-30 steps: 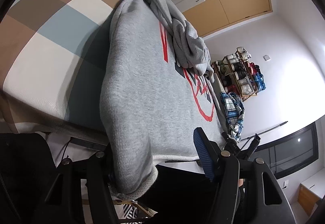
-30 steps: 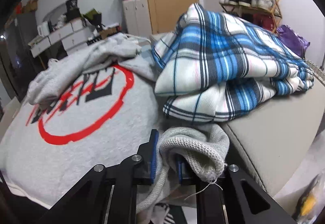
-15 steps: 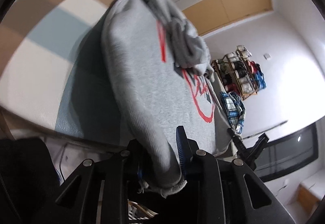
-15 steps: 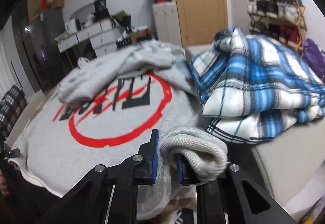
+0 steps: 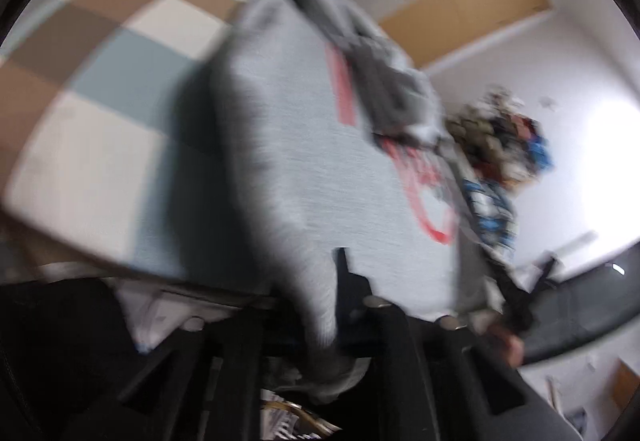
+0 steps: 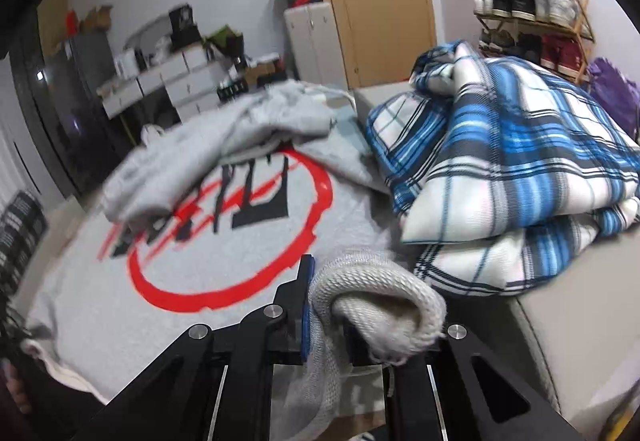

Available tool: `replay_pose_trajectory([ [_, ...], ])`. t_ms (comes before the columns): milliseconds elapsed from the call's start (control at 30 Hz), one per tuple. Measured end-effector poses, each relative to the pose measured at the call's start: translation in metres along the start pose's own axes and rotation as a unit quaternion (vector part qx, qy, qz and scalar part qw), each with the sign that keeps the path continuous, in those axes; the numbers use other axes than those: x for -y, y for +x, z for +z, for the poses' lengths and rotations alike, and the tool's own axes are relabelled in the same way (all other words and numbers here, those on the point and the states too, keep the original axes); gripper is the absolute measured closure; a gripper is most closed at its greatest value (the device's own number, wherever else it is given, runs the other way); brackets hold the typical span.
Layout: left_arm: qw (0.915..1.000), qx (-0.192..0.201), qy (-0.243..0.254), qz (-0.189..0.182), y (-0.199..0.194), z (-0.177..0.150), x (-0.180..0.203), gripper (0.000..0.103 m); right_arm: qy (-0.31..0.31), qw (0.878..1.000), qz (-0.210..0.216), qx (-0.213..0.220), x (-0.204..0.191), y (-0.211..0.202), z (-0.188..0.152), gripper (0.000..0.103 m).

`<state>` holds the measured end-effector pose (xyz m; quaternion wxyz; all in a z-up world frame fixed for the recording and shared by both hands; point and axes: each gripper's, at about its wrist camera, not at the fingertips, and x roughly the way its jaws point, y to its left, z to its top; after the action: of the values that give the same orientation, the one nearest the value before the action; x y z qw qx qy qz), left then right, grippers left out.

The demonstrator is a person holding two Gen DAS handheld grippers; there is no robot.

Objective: Fold large clothes
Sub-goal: 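Lift the grey hoodie hem with both tools toward the hood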

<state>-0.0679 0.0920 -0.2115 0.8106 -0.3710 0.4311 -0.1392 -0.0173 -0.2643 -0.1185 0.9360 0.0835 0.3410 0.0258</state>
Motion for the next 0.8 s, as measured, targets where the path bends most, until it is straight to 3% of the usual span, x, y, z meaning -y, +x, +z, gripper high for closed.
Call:
replay_pose_trajectory([
  [133, 0.9996, 0.017, 0.004, 0.022, -0.009, -0.005, 0.0, 0.101, -0.002, 1.0, 0.0, 0.017, 0.002, -0.017, -0.001, 0.093],
  [267, 0.9996, 0.001, -0.024, 0.017, -0.017, -0.007, -0.013, 0.102, -0.006, 0.999, 0.003, 0.033, 0.008, -0.035, -0.005, 0.093],
  [533, 0.9999, 0.005, 0.009, 0.012, -0.033, -0.009, 0.001, 0.102, -0.007, 0.999, 0.018, 0.035, 0.01, -0.051, -0.021, 0.093],
  [800, 0.9993, 0.02, 0.032, 0.004, -0.042, -0.006, 0.011, 0.102, -0.043, 0.996, 0.039, 0.066, -0.011, -0.075, -0.013, 0.093],
])
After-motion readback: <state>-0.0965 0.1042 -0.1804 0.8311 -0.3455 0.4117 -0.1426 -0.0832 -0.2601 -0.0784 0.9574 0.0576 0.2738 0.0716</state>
